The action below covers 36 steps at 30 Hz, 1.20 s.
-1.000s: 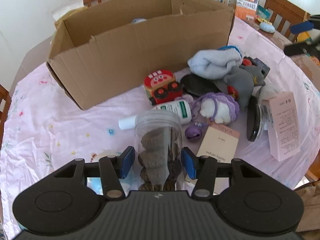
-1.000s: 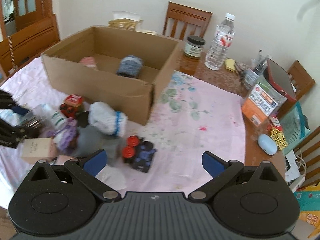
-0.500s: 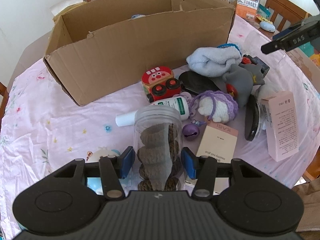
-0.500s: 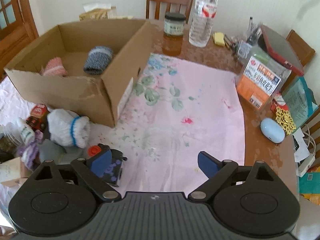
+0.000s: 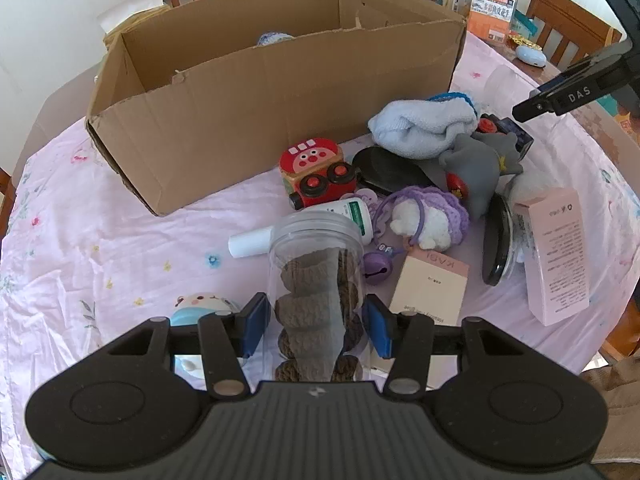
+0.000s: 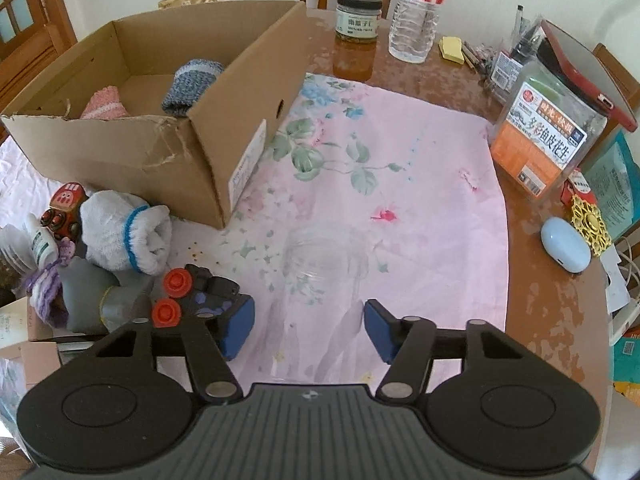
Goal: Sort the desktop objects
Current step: 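Grasp the cookie jar with the left tool while the right tool grasps the clear cup, then carry the jar and cup over the box and release both inside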
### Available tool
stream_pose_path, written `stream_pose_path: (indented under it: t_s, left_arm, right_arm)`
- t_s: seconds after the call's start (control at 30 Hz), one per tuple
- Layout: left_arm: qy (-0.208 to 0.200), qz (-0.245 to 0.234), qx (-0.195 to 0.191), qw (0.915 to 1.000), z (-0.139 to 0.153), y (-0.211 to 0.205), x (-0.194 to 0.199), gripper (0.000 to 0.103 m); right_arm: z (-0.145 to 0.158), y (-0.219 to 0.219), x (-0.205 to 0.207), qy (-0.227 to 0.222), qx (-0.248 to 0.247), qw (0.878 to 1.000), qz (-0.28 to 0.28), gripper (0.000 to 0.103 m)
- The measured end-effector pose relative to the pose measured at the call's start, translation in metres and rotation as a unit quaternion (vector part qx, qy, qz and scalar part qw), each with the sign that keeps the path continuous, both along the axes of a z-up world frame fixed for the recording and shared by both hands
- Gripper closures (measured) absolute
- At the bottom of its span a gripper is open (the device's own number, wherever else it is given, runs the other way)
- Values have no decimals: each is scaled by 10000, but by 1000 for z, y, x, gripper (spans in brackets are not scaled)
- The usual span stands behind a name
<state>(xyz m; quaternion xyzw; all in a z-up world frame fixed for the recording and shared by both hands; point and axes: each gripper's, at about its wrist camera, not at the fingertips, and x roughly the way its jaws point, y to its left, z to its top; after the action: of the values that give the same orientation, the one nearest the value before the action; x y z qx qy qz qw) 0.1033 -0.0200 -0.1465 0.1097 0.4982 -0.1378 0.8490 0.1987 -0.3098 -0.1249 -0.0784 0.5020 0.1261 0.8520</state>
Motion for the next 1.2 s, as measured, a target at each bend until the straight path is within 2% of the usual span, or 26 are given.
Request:
stream_pose_path:
  t_s: [0.37, 1.2]
  left_arm:
    - [-60, -25, -44, 10000, 8, 2, -1, 51]
    - [-408, -97, -81, 9991, 39, 6, -4, 51]
  right_arm:
    - [0, -4, 1, 16, 93, 9999, 61, 44]
    - [39, 1, -18, -280, 107, 9992, 282, 46]
